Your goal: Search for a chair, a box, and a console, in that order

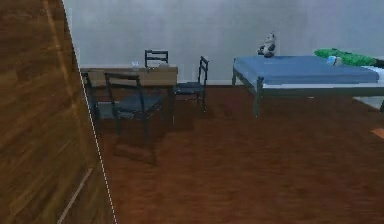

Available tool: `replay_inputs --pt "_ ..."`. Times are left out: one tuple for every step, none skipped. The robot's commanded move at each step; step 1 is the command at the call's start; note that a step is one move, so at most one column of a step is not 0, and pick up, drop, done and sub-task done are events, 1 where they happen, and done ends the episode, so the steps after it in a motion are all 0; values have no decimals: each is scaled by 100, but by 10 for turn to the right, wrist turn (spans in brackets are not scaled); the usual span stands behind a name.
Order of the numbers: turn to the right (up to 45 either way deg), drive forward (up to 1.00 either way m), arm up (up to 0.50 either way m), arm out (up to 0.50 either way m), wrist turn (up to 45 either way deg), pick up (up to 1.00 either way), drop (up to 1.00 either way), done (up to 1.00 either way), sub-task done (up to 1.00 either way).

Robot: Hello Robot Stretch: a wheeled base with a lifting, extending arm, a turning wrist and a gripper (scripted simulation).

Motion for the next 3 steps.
replay_inputs --pt "90 0 0 0 0 0 0 0 0" --pt "0 100 0 0 0 0 0 0 0" --pt "0 100 0 0 0 0 0 0 0"
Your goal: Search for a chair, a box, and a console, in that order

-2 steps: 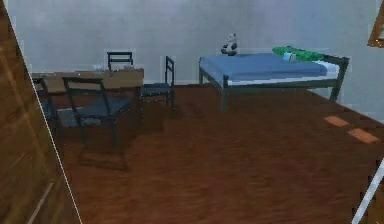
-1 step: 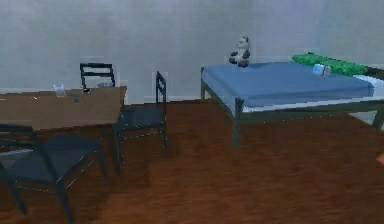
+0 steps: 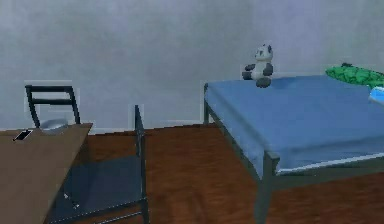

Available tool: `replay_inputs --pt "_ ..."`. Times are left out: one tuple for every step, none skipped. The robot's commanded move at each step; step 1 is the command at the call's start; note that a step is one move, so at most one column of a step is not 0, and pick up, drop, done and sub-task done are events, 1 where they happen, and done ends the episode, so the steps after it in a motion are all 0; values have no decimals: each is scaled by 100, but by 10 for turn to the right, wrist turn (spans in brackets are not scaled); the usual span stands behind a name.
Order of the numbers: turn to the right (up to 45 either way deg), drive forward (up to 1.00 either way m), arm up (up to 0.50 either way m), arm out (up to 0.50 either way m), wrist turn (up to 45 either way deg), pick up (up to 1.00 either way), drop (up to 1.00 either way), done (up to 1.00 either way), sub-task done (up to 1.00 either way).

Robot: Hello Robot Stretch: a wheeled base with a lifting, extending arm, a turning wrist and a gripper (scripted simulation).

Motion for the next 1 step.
replay_inputs --pt "30 0 0 0 0 0 0 0 0"
